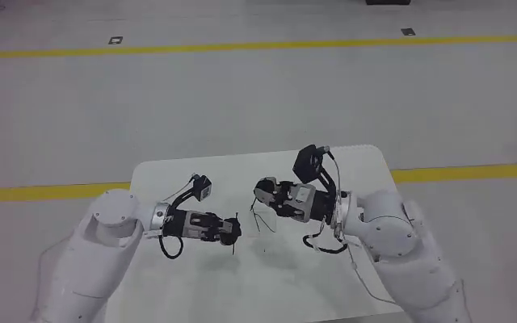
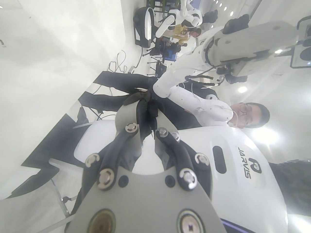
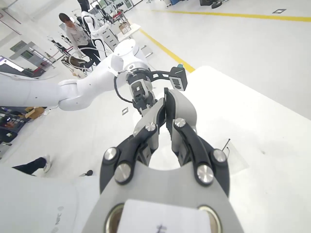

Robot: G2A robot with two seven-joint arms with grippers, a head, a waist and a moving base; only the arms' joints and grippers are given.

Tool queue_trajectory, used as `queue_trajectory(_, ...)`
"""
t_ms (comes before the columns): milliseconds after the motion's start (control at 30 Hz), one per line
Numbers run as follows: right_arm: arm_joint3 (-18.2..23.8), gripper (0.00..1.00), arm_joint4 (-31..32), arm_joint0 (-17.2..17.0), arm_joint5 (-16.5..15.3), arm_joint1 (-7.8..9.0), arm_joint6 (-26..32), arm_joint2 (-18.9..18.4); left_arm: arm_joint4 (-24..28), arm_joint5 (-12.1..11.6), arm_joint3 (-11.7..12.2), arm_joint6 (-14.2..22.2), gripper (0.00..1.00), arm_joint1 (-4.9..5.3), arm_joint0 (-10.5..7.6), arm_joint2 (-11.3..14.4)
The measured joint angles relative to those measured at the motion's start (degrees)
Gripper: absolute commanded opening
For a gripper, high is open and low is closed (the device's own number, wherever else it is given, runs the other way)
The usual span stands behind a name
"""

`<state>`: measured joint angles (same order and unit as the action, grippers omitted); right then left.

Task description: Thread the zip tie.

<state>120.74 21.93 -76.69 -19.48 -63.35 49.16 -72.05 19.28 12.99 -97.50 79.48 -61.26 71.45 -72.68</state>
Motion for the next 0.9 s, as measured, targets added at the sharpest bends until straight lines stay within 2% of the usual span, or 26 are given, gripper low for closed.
queue_trajectory(67, -0.3, 0.00, -0.6, 0.3, 0.0, 0.44, -0.4, 0.7, -0.8, -0.4, 0.0, -0.4, 0.00, 0.14, -0.12, -0.1)
queue_trajectory(333, -0.3, 0.00, -0.6, 0.2, 0.0, 0.40, -0.4, 0.6, -0.8, -0.4, 0.0, -0.5, 0.00, 0.12, -0.06, 0.0)
queue_trajectory(400, -0.3, 0.00, -0.5, 0.2, 0.0, 0.40, -0.4, 0.6, -0.5, -0.7, -0.2, -1.6, 0.00, 0.11, 0.15, 0.5)
queue_trajectory(567, -1.9, 0.00, 3.1, 0.1, 0.0, 0.47, -3.3, 1.9, 0.0, -2.0, -0.9, -2.8, 0.00, 0.39, 0.00, 1.5)
queue_trajectory(767, -2.8, 0.00, 6.8, 0.7, 0.0, 1.05, -6.3, 3.1, -4.3, -3.9, -2.1, -4.5, 0.00, 0.94, -0.33, 2.9)
queue_trajectory(900, -3.3, 0.00, 8.3, 1.3, 0.0, 1.71, -8.1, 4.2, -5.9, -4.0, -2.3, -5.1, 0.00, 1.27, -0.74, 3.6)
